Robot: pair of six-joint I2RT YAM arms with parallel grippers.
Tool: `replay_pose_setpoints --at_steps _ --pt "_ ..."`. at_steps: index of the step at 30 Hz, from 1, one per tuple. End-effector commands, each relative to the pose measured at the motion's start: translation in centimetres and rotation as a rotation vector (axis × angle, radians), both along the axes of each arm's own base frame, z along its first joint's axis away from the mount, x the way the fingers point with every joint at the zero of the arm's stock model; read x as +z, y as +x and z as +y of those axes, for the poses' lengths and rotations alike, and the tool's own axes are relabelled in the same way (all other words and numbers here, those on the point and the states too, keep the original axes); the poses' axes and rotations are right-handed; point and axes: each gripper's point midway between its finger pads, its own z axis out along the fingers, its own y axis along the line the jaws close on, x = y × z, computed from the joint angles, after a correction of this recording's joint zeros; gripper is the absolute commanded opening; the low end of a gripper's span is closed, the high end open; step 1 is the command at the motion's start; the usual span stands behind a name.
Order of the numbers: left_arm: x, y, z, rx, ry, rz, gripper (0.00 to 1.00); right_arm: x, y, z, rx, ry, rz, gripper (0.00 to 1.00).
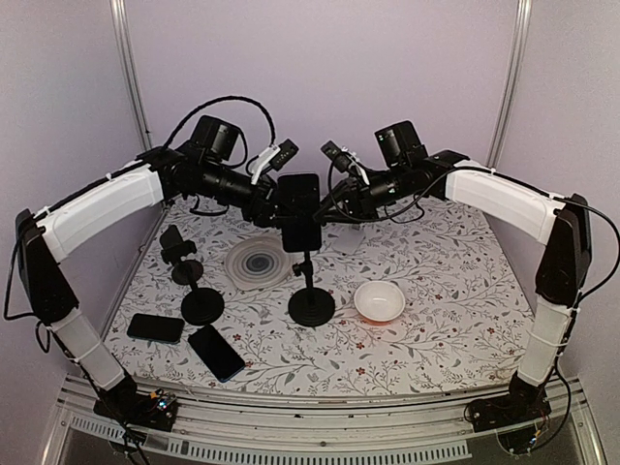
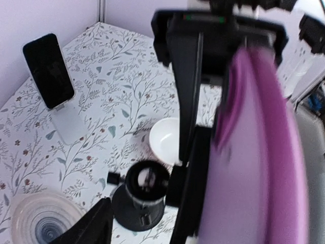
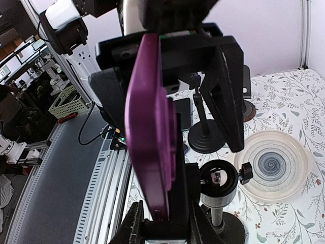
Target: Place the phone on the phone stand
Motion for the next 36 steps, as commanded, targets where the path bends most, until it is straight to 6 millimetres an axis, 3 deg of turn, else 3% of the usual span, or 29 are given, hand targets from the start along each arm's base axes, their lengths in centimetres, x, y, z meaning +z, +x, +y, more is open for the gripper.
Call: replay_pose_setpoints --at_steps 1,2,8,16,30,36 --pt "0.6 0.9 2.5 0.186 -0.003 -0.085 0.94 2.2 1.5 -1.0 -0.045 0.022 -0.035 0.00" --pt "1.0 0.8 2.9 0.205 -0.023 -0.106 0.98 2.7 2.0 -1.4 -0.058 0.030 -0.040 0.00" --pt "1.9 0.5 4.5 0.289 -0.072 -0.162 0.99 4.9 5.0 -4.2 -0.140 0.061 -0.084 0.00" --pt "2.4 0.9 4.4 0.308 -0.080 -0.163 0.99 7.0 8.9 -9.5 -0.276 0.078 -0.136 0.00" --pt "2.7 1.7 3.8 0.301 -0.093 -0.184 0.98 7.6 14.9 -22.2 -0.585 0.054 -0.239 0.00" --pt "2.3 2.8 4.0 0.344 -0.074 -0.181 0.97 7.7 15.8 -24.9 -0.651 0.051 -0.244 0.00"
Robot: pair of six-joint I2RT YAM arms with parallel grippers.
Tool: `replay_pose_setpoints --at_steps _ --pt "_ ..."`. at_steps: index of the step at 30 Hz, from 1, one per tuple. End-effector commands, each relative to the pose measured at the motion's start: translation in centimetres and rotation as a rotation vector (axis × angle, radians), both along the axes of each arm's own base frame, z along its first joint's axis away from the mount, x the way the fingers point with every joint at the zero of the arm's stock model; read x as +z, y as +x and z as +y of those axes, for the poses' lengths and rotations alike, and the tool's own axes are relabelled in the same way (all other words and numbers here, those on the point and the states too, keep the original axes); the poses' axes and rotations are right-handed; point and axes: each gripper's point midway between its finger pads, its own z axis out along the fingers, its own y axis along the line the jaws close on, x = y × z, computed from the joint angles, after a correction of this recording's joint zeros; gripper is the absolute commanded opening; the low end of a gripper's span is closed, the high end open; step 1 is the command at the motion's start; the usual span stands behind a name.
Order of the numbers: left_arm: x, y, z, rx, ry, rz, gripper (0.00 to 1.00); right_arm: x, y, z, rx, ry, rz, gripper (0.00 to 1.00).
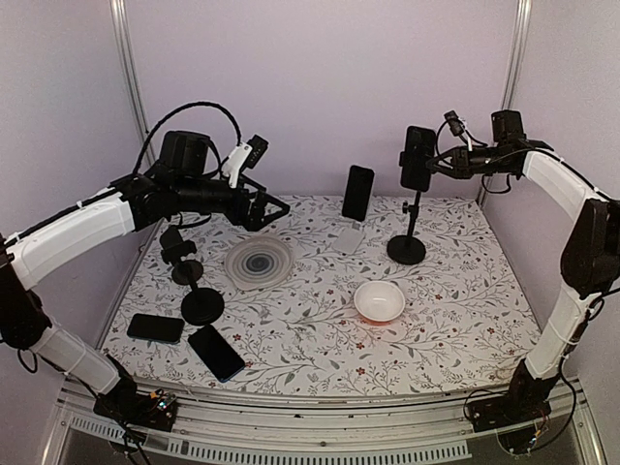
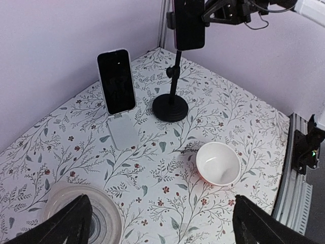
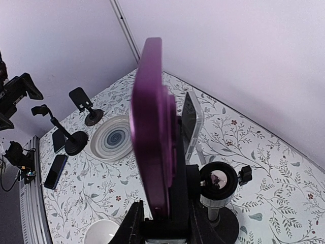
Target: Place the phone on the phone stand
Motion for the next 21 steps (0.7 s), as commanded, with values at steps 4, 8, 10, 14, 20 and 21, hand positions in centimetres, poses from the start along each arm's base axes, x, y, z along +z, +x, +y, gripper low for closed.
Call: replay_pose_setpoints --at_steps 4,8,10,14,20,21 --pt "0.5 1.6 0.2 0.075 -0.004 -0.012 0.97 5.2 -0.8 -0.6 0.024 0.041 -0.190 0.01" --pt "0.5 2.6 1.3 0.167 0.012 0.004 0.99 4.0 -0.5 -0.7 0.018 0.042 -0.158 0.06" --pt "0.8 2.7 1.7 0.195 0.022 0.014 0.99 3.5 -0.3 -0.9 0.009 0.042 -0.144 0.07" --pt "0.7 2.6 2.6 0.242 0.038 0.041 0.99 3.2 -0.1 -1.1 -0.003 0.042 -0.131 0.26" --pt "0.0 2.0 5.2 0.380 0.063 0.129 0.99 4.9 -0.8 -1.4 -0.033 0.033 -0.162 0.59" --pt "-0.2 1.9 5.8 0.418 0.058 0.160 0.99 5.2 -1.0 -1.5 -0.040 0.028 -0.171 0.63"
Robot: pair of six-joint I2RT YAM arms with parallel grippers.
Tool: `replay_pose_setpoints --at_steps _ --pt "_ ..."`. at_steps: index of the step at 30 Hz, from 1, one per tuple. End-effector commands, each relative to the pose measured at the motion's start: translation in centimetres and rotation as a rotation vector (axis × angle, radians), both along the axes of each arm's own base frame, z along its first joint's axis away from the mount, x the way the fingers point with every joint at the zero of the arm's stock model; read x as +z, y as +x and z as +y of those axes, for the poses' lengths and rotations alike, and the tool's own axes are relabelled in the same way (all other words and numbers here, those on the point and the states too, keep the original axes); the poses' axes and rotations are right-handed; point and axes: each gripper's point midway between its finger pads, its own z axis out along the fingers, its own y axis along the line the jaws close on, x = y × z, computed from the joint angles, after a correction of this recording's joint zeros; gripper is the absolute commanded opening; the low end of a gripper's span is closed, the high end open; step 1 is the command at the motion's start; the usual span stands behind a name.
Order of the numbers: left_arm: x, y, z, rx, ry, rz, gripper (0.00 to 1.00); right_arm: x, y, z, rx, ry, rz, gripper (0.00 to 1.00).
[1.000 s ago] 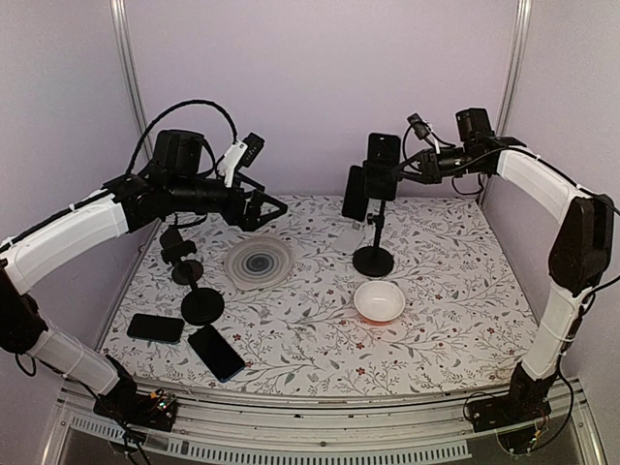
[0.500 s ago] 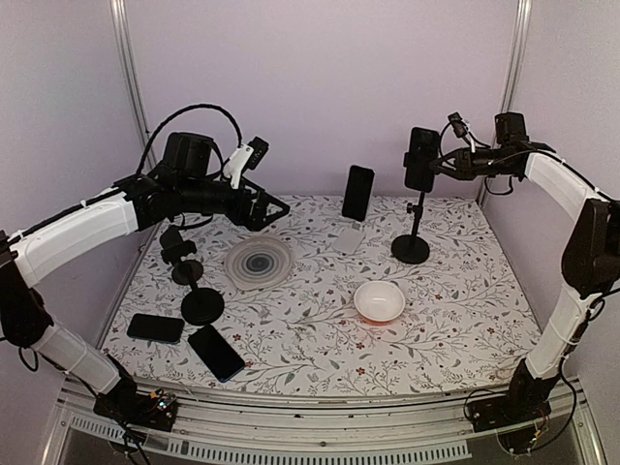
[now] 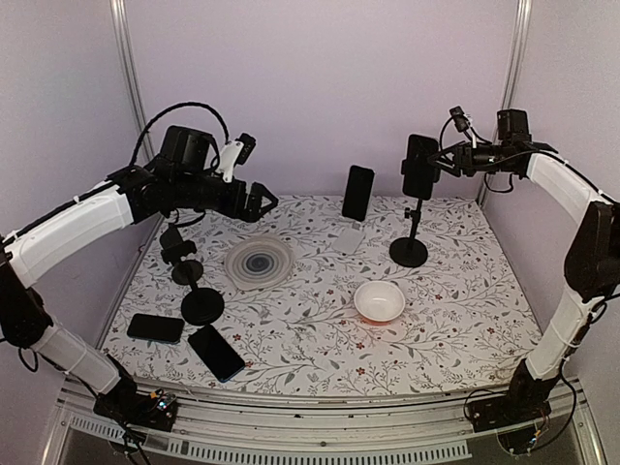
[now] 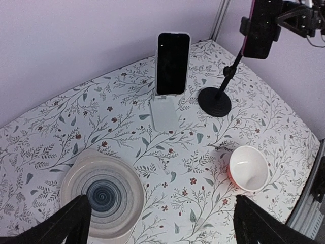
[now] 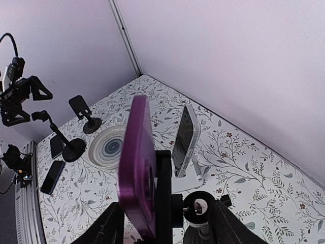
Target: Place the phone on the phone stand
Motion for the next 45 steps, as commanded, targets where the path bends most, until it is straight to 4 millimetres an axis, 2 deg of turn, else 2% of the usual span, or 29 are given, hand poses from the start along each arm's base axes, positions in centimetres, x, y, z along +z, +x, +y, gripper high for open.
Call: replay_pose_setpoints --at_steps 1,6,9,14,18,21,26,31,34,38,42,45 --pt "0.5 -0.9 2.9 0.171 -0.024 0.097 0.99 4.5 -1.6 -0.3 -0.016 -0.003 -0.124 0.66" --pt "-0.2 -2.8 4.2 0.264 -0.063 0.206 0.96 5.4 -2.9 -0.7 -0.048 -0.025 -0.129 0.78" --pt "-0.2 -4.0 5.9 0.323 -0.036 0.228 0.95 6.0 -3.9 -1.2 -0.082 -0.044 -0.136 0.83" --pt "-1.6 -6.5 9.2 0.477 -0.023 0.333 0.92 6.1 -6.3 -1.6 -0.107 -0.062 -0.146 0.83" --pt "-2.8 -8.0 11.7 0.571 0.046 0.384 0.91 6.3 -10.7 0.8 0.072 0.014 -0.160 0.79" --pt "-2.4 -8.3 13.1 0.626 0.090 0.376 0.90 5.7 -13.6 2.5 0.214 0.027 -0.166 0.75" --pt "-3.3 -9.0 15.4 0.703 0.125 0.363 0.84 2.9 -17.5 5.3 0.411 0.060 -0.129 0.73" --pt "-5.5 -9.6 16.8 0.726 0.169 0.381 0.79 -0.7 -20.3 8.6 0.561 0.093 -0.046 0.71" --pt "-6.3 -9.7 17.3 0.725 0.184 0.389 0.73 -2.0 -21.2 9.7 0.614 0.101 -0.018 0.70" --pt "-6.7 -9.6 18.0 0.737 0.186 0.391 0.60 -2.1 -21.5 10.3 0.646 0.113 -0.013 0.69" --pt "-7.3 -9.4 18.3 0.741 0.192 0.404 0.56 -2.5 -21.5 10.6 0.658 0.115 0.000 0.69" --pt "-7.8 -9.3 18.4 0.743 0.205 0.411 0.41 -2.8 -21.5 10.7 0.661 0.114 0.008 0.68"
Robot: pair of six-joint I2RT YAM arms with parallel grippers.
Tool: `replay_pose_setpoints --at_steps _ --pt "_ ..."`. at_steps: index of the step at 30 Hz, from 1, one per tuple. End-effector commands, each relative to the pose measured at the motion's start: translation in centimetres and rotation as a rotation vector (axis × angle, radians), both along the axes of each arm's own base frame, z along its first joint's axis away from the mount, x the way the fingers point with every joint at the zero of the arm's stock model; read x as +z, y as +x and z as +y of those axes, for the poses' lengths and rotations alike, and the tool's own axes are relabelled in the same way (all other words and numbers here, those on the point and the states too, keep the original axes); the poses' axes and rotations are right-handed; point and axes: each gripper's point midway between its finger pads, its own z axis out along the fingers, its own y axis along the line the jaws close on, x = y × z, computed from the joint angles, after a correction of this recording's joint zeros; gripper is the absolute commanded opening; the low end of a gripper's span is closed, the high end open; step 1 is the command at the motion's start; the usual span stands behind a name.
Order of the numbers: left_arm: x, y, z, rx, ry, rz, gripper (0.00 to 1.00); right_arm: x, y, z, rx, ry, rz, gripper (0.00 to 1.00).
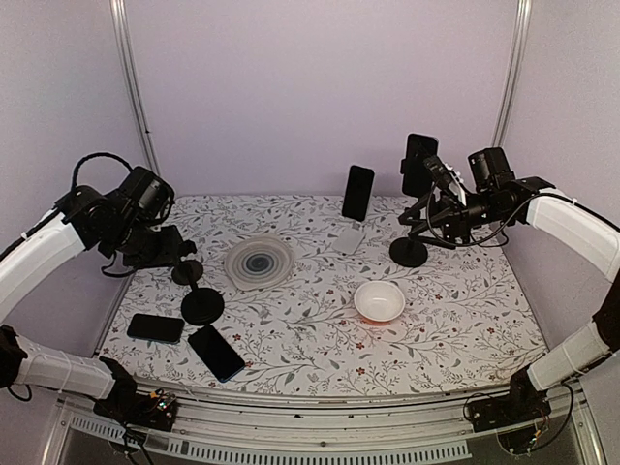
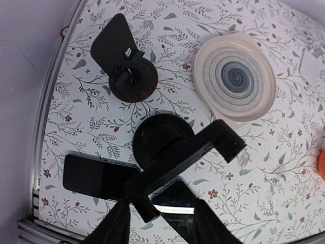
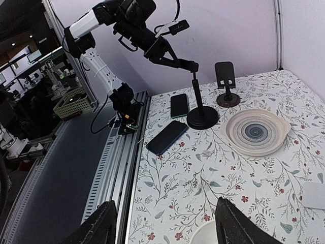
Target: Place the phone on the phone stand
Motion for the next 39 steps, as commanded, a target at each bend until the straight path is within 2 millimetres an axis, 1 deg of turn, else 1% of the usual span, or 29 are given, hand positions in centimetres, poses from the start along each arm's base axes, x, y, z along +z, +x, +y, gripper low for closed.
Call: replay_pose_setpoints --at_steps 1,3,7,12,13,16,20,26,29,34,39 --pt "-0.3 0.4 0.3 0.002 0.002 -0.004 0.38 -0.4 -0.3 0.4 0.035 0.014 0.011 0.68" --pt "-0.4 0.5 0.3 0.000 0.006 -0.003 0.35 -0.6 -0.2 0.4 0.036 0.013 0.018 0.67" --pt "-0.1 0.7 0.0 -0.010 0.004 -0.005 0.18 -1.0 -0.1 0.5 0.037 0.008 0.026 0.66" --pt "1.6 1.9 -1.7 -0.061 -0.062 -0.063 0.01 -1.2 0.2 0.6 0.033 0.000 0.028 0.65" --pt "1.9 2.3 -2.2 -0.076 -0.080 -0.076 0.00 -1.3 0.3 0.6 0.032 -0.002 0.030 0.65" --pt "3.2 3.2 -3.9 -0.125 -0.131 -0.118 0.00 -1.5 0.5 0.6 0.031 -0.007 0.035 0.65" --pt "4.2 4.5 -6.0 -0.175 -0.173 -0.140 0.00 -1.5 0.7 0.7 0.025 -0.014 0.030 0.65" --pt "6.5 6.7 -10.6 -0.243 -0.235 -0.189 0.00 -1.8 1.0 0.7 0.019 -0.023 0.035 0.65" --pt "7.2 7.8 -13.0 -0.270 -0.256 -0.213 0.00 -1.8 1.2 0.8 0.018 -0.026 0.037 0.65" --pt "6.8 9.2 -17.0 -0.313 -0.271 -0.231 0.00 -1.8 1.4 0.8 0.019 -0.034 0.041 0.64" --pt "7.4 10.5 -19.7 -0.297 -0.285 -0.294 0.00 -1.9 1.5 0.8 0.020 -0.034 0.044 0.64"
